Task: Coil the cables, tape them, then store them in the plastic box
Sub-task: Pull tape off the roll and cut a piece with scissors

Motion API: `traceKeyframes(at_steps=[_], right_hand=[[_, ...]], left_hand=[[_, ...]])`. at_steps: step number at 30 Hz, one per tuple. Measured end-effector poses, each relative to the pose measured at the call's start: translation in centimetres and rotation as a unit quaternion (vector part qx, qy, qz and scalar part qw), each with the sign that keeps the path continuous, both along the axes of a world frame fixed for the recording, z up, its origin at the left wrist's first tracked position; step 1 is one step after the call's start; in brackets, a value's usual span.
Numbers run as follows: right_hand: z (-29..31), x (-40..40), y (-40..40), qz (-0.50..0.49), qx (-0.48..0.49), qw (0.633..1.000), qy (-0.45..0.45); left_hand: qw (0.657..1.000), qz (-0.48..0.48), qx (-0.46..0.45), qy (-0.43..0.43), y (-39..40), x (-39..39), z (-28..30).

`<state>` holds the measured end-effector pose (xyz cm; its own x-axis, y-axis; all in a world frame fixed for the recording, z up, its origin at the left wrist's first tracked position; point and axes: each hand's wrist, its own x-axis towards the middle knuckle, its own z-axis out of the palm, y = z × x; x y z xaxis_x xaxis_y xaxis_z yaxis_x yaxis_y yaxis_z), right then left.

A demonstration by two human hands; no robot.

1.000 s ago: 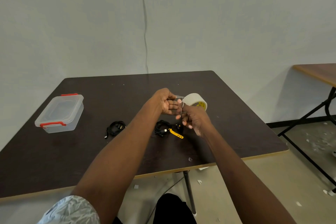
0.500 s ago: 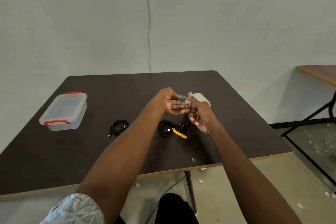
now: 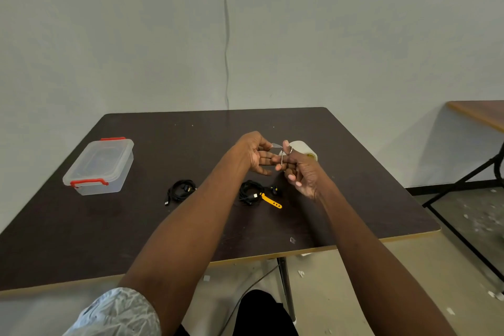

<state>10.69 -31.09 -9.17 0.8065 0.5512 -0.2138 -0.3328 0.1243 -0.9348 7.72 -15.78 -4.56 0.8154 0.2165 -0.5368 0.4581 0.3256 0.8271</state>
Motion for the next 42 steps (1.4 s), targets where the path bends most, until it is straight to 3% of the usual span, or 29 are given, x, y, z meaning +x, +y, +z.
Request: traceKeyframes(at_steps=[42], right_hand=[[-0.6, -0.5, 1.2, -0.022, -0.004, 0.999, -0.041]], left_hand=[[1.000, 0.018, -0.001, 0.010, -0.2, -0.1, 0.3]])
